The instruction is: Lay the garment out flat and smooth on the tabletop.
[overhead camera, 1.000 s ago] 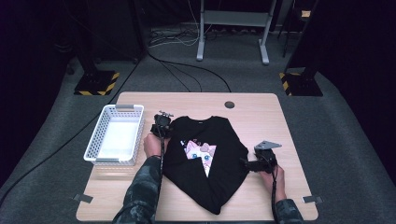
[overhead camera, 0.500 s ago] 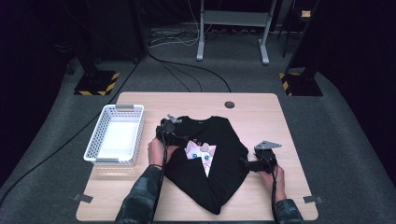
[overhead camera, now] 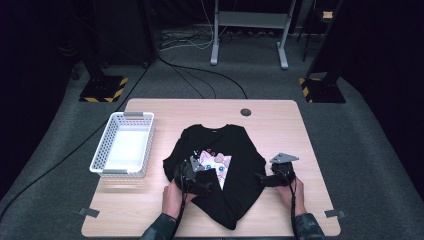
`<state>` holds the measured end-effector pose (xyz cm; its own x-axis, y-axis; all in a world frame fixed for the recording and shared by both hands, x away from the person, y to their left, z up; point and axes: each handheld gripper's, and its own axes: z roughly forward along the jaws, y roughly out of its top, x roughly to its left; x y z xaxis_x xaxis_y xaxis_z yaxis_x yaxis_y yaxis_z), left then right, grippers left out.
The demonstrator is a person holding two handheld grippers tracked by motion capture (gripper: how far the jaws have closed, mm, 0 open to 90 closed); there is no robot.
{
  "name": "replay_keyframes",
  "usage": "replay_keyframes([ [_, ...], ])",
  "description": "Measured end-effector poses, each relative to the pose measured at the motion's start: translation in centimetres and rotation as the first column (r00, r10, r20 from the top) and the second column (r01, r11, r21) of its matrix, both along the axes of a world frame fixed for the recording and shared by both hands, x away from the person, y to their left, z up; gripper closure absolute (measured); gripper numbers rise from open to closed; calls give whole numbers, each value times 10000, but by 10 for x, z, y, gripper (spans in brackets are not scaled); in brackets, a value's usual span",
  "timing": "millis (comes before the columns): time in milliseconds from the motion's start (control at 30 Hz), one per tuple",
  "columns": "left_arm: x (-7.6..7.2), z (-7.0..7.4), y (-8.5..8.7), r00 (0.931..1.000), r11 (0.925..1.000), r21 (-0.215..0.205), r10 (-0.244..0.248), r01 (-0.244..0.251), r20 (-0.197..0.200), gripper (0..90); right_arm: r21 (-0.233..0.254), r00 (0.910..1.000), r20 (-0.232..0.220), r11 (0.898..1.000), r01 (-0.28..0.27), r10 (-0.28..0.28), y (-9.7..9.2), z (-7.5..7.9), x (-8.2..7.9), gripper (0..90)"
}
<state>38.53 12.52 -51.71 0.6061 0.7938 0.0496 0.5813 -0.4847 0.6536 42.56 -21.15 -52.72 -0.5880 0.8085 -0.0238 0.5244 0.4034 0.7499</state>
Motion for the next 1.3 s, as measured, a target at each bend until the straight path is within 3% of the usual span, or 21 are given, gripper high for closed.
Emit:
replay_keyframes([
  [67, -5, -6, 5, 9995, 9982, -554, 241, -229, 202, 25, 183, 10000, 19, 9998, 25, -25, -2, 0, 0, 59],
  [133, -8, -10, 6, 9982, 9958, -828, 423, -387, 428, 25, 351, 9999, 92, 9994, 80, -83, -4, 1, -1, 53],
  [233, -11, -12, 4, 9961, 9953, -814, 577, -521, 671, 25, 527, 9987, 403, 9982, 293, -314, -6, 3, -4, 47],
  [333, -11, -13, 1, 9951, 9947, -832, 662, -601, 732, 24, 1079, 9981, 164, 9925, 569, -590, 2, 9, -9, 46],
  [467, -10, -13, 1, 9948, 9943, -847, 712, -650, 725, 24, 756, 9993, -194, 9967, -303, 319, 45, 15, -21, 49],
  [567, -10, -13, 0, 9944, 9942, -817, 764, -704, 736, 25, -414, 9967, -526, 9971, -642, 620, 73, 7, -22, 52],
  [600, -10, -13, -1, 9940, 9938, -821, 810, -749, 730, 24, -602, 9960, -655, 9960, -656, 616, 77, 4, -19, 33],
  [633, -9, -13, -2, 9934, 9934, -822, 865, -803, 749, 25, -299, 9955, -772, 9979, -575, 550, 75, 2, -16, 31],
  [700, -7, -13, -5, 9929, 9935, -783, 891, -830, 788, 26, -172, 9967, -638, 9986, -506, 495, 70, 1, -11, 46],
  [933, 9, -12, -16, 9930, 9936, -788, 867, -804, 803, 29, -49, 9983, -540, 9997, -228, 225, 60, 1, 12, 64],
  [1000, 11, -12, -17, 9933, 9937, -780, 870, -810, 762, 28, 6, 9976, -697, 10000, 13, -13, 59, 3, 14, 71],
  [1033, 11, -12, -17, 9932, 9937, -773, 872, -812, 767, 29, 346, 9957, -916, 9993, 151, -118, 59, 7, 12, 63],
  [1067, 10, -12, -17, 9932, 9937, -771, 868, -809, 774, 29, 1008, 9961, -875, 9949, 29, 60, 60, 12, 7, 79],
  [1100, 11, -12, -17, 9932, 9937, -774, 873, -814, 769, 29, 1378, 9972, -706, 9904, -130, 230, 64, 19, 0, 106],
  [1233, 10, -12, -17, 9929, 9932, -792, 914, -853, 766, 29, 572, 9972, -503, 9970, -523, 552, 84, 32, -19, 137],
  [1300, 10, -12, -17, 9927, 9933, -783, 914, -853, 782, 30, 594, 9955, -694, 9964, -598, 639, 86, 29, -24, 152],
])
